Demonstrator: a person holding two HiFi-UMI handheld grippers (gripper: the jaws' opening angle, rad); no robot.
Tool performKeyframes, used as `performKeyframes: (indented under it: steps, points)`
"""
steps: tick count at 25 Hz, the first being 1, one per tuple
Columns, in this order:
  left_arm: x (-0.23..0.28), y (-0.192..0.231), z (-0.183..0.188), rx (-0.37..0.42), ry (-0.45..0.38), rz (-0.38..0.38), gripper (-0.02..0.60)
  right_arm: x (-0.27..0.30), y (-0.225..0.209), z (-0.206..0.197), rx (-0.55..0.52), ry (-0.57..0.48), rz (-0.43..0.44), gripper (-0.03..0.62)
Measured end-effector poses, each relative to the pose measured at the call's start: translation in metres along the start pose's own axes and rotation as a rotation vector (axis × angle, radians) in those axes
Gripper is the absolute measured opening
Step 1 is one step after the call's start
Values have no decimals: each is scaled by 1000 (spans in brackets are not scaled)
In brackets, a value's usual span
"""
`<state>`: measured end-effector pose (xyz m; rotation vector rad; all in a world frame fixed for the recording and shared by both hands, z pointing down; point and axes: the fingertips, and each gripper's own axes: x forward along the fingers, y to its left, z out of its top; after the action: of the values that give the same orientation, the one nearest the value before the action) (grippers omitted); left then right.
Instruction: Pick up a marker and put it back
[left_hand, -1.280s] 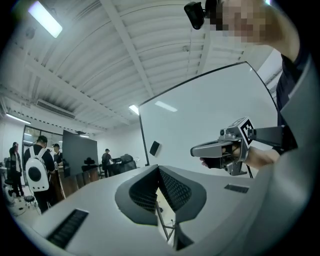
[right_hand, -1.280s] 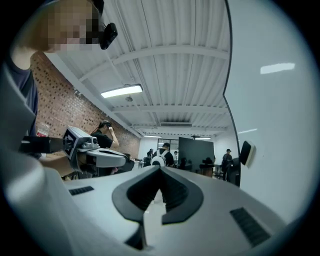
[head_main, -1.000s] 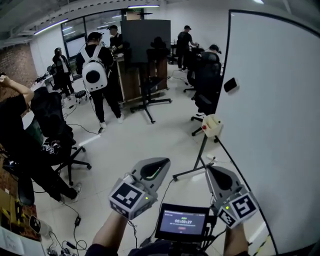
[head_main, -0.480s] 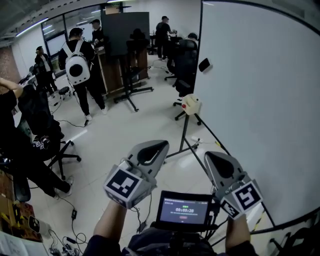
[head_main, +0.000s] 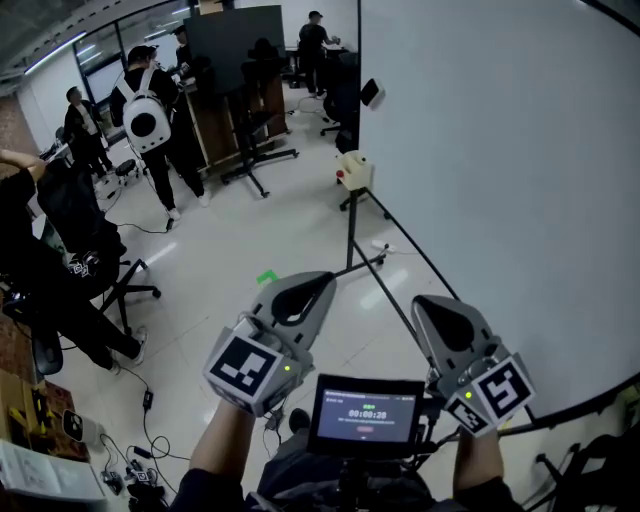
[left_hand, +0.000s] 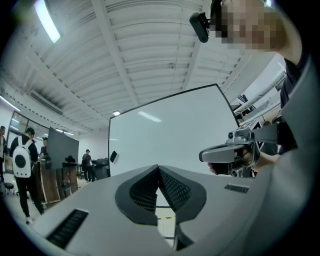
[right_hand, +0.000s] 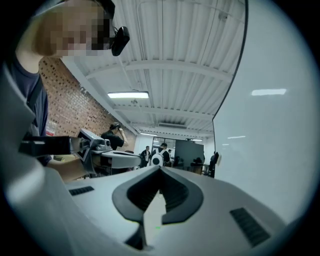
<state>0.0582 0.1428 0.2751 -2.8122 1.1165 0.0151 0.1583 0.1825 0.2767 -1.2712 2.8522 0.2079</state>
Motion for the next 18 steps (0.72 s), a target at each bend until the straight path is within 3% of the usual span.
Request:
performKeyframes:
  steps: [6, 12, 18]
  points:
    - [-17, -41, -5, 16, 51, 29, -3, -35, 6, -13, 76, 11, 44, 6]
    - [-37, -40, -4, -3, 50, 86, -3, -36, 12, -11, 44, -2, 34, 6]
    - [-68, -26, -5, -32, 37, 92, -3, -20, 40, -10, 37, 25, 35, 6]
